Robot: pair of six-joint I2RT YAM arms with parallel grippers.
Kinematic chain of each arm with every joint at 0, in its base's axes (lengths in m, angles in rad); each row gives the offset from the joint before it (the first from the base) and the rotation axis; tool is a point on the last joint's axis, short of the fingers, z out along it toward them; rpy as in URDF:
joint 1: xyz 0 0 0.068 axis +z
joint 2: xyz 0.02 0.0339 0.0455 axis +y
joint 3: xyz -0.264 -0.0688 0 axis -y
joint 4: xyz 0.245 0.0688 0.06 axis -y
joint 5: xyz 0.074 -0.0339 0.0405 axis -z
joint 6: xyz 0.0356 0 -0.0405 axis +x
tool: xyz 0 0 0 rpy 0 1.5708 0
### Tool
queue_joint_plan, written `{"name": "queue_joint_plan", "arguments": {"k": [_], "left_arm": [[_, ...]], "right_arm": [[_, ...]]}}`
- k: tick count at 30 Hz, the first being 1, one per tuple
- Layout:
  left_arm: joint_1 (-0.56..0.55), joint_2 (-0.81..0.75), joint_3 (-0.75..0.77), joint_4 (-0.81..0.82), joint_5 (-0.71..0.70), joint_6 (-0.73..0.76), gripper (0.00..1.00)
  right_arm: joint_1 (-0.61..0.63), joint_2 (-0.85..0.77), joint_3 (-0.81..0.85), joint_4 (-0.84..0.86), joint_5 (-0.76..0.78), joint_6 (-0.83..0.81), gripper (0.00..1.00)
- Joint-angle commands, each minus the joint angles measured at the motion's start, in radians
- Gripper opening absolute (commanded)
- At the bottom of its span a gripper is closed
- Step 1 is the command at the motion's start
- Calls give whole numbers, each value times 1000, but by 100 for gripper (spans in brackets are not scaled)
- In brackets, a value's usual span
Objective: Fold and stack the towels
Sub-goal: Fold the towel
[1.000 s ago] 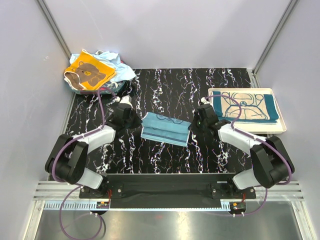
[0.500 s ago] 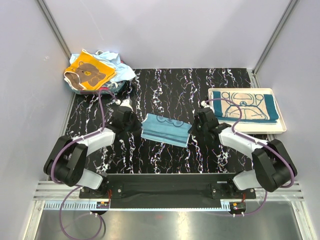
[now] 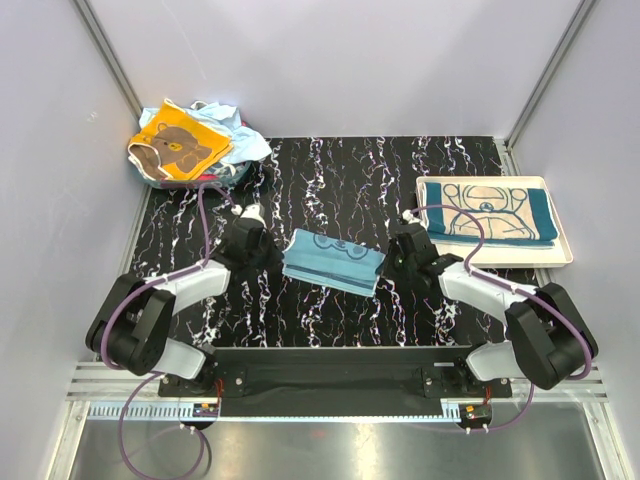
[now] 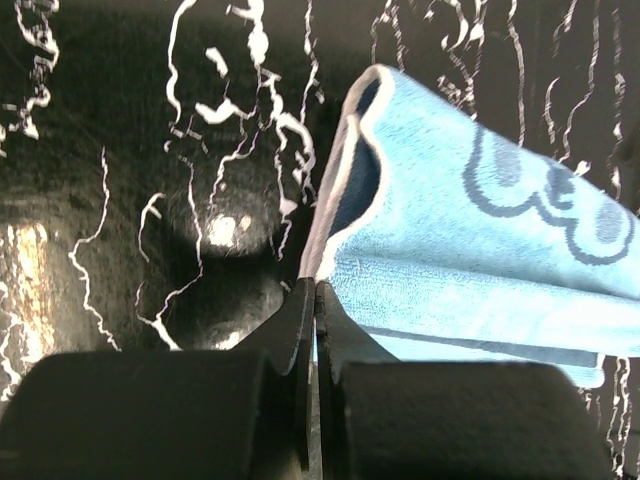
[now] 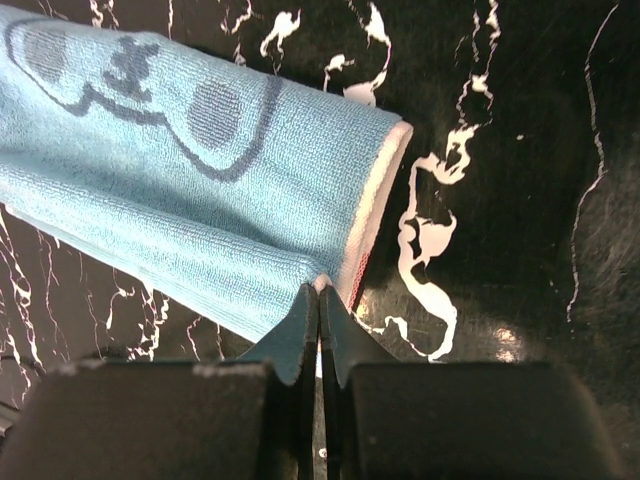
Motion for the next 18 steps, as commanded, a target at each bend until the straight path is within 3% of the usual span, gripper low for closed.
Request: {"name": "queue_joint_plan", "arguments": {"k": [1, 7, 11, 14, 18], "left_arm": [[4, -28, -11, 38, -54, 24, 0], [3, -33, -27, 41, -55, 23, 0], [1, -36, -41, 43, -47, 21, 2], [0, -56, -45, 26, -44, 20, 18], [-3, -120, -42, -15, -35, 23, 36]], "right_arm": [[7, -27, -18, 8, 24, 5, 0], [7, -34, -23, 11, 21, 5, 1], [9, -41, -37, 23, 21, 8, 15], [9, -64, -54, 29, 19, 14, 29], [9, -109, -47, -14, 40, 17, 38]]}}
